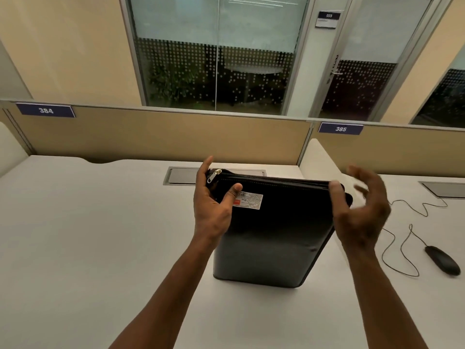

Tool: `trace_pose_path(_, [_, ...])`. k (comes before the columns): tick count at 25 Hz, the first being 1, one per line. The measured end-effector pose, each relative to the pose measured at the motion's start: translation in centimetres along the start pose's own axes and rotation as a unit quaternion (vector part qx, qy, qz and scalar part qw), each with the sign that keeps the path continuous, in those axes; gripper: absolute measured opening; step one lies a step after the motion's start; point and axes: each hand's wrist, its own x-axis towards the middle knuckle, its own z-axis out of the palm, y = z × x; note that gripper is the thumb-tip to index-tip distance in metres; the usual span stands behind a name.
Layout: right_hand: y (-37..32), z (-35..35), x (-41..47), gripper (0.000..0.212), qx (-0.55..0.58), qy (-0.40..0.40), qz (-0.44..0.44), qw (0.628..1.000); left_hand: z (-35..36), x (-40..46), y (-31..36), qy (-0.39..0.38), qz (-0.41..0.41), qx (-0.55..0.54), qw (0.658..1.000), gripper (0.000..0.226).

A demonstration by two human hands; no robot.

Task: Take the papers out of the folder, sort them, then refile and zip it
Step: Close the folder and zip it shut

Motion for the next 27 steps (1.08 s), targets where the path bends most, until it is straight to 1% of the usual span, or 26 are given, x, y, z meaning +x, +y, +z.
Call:
trace_pose_path(1, [-2.3,0.9,0.9,0.035,-0.039,0.000,-0.089,0.995,0.0,0.0,-0.1,0.000,0.000,0.003,1.000,0.079])
trace_pose_path(2, [-4.5,2.1,1.5,0.033,-0.052,-0.041,-0.161,0.985,0.0,-0.1,-0.1,0.002,0.001,0.006,1.000,0.078])
trace_pose_path(3, [-6.5,3.7,1.7,0.033,-0.051,-0.121,-0.205,0.970,-0.1,-0.1,-0.1,0.004,0.005,0.006,1.000,0.077])
trace_pose_path(5, [-9.2,7.4,1.0,0.040,-0.075,-0.309,-0.241,0.917,0.0,-0.2,0.0,0.007,0.020,0.006,1.000,0.076])
trace_pose_path(6, [-9.9,9.1,0.4,0.043,-0.102,-0.367,-0.250,0.890,0.1,-0.3,0.1,0.008,0.027,0.006,1.000,0.075])
trace_pose_path(7, [-10.3,10.7,-0.1,0.043,-0.123,-0.399,-0.256,0.872,0.1,-0.4,0.3,0.011,0.027,0.009,1.000,0.073])
trace_pose_path(8, [-10.3,11.8,-0.5,0.040,-0.136,-0.411,-0.257,0.864,0.2,-0.4,0.4,0.014,0.025,0.011,1.000,0.072])
trace_pose_path(9, [-10.3,12.5,-0.7,0.035,-0.142,-0.407,-0.256,0.865,0.3,-0.6,0.5,0.017,0.023,0.010,1.000,0.071])
trace_pose_path(13, [-9.6,13.1,-1.2,0.019,-0.102,-0.353,-0.248,0.896,-0.1,-0.7,0.7,0.019,0.026,0.016,0.999,0.064])
trace_pose_path(16, [-9.5,13.0,-1.5,0.018,-0.081,-0.339,-0.227,0.909,-0.4,-0.4,0.5,-0.013,0.034,-0.002,0.999,0.055])
trace_pose_path(18, [-9.2,13.1,-1.4,0.020,-0.076,-0.344,-0.211,0.912,-1.0,-0.5,0.7,-0.045,0.020,-0.056,0.997,0.049])
trace_pose_path(20, [-9.1,13.2,-1.3,0.016,-0.077,-0.342,-0.195,0.916,-1.6,-0.7,1.3,-0.057,-0.035,-0.157,0.985,0.047])
trace_pose_path(21, [-9.2,13.2,-1.2,0.014,-0.078,-0.338,-0.188,0.919,-1.7,-0.5,1.6,-0.044,-0.065,-0.186,0.979,0.046])
trace_pose_path(22, [-9.3,13.3,-1.2,0.013,-0.076,-0.336,-0.181,0.921,-1.6,-0.4,1.9,-0.021,-0.085,-0.181,0.980,0.044])
trace_pose_path(23, [-9.3,13.4,-1.2,0.013,-0.072,-0.336,-0.174,0.923,-1.5,-0.1,2.0,0.007,-0.097,-0.148,0.984,0.041])
trace_pose_path(25, [-9.4,13.4,-1.2,0.015,-0.069,-0.334,-0.169,0.925,-1.1,0.2,2.2,0.050,-0.095,-0.081,0.991,0.033])
trace_pose_path(27, [-9.4,13.4,-1.3,0.015,-0.076,-0.328,-0.176,0.925,-1.0,0.4,2.4,0.074,-0.084,-0.068,0.991,0.027])
